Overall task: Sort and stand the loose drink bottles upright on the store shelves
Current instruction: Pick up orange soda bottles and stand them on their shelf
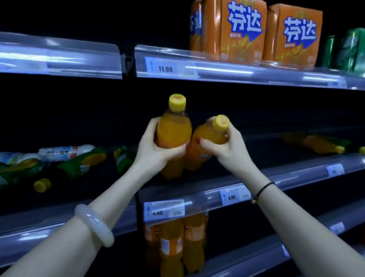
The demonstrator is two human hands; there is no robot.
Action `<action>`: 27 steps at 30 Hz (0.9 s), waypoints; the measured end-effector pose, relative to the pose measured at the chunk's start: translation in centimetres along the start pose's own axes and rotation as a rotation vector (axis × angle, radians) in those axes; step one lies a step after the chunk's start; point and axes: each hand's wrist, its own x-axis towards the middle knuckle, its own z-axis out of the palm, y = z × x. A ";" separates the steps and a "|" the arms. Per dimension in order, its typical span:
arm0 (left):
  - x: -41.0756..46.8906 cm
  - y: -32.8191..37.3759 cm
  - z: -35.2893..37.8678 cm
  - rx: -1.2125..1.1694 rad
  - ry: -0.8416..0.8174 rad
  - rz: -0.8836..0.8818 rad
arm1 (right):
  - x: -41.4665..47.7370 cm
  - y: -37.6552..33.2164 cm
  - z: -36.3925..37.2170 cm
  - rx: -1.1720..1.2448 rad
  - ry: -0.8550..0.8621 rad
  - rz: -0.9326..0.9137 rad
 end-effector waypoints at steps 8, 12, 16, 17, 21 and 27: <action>-3.3 6.4 6.6 0.017 -0.006 0.124 | -3.5 -2.4 -8.8 0.128 0.124 -0.127; -7.5 8.8 11.6 -0.036 0.001 0.026 | -5.1 -2.7 -14.5 0.153 0.111 -0.108; -10.8 10.6 15.3 -0.062 0.033 -0.062 | -6.5 -2.8 -18.5 0.187 0.112 -0.082; -11.4 11.2 16.0 -0.069 0.033 -0.082 | -6.8 -2.8 -19.4 0.176 0.090 -0.078; -13.3 12.8 17.8 -0.115 -0.007 -0.206 | -8.3 -2.5 -21.7 0.145 0.023 -0.047; -17.5 9.0 21.0 -0.086 -0.065 -0.469 | -11.7 2.9 -20.9 0.056 -0.172 0.147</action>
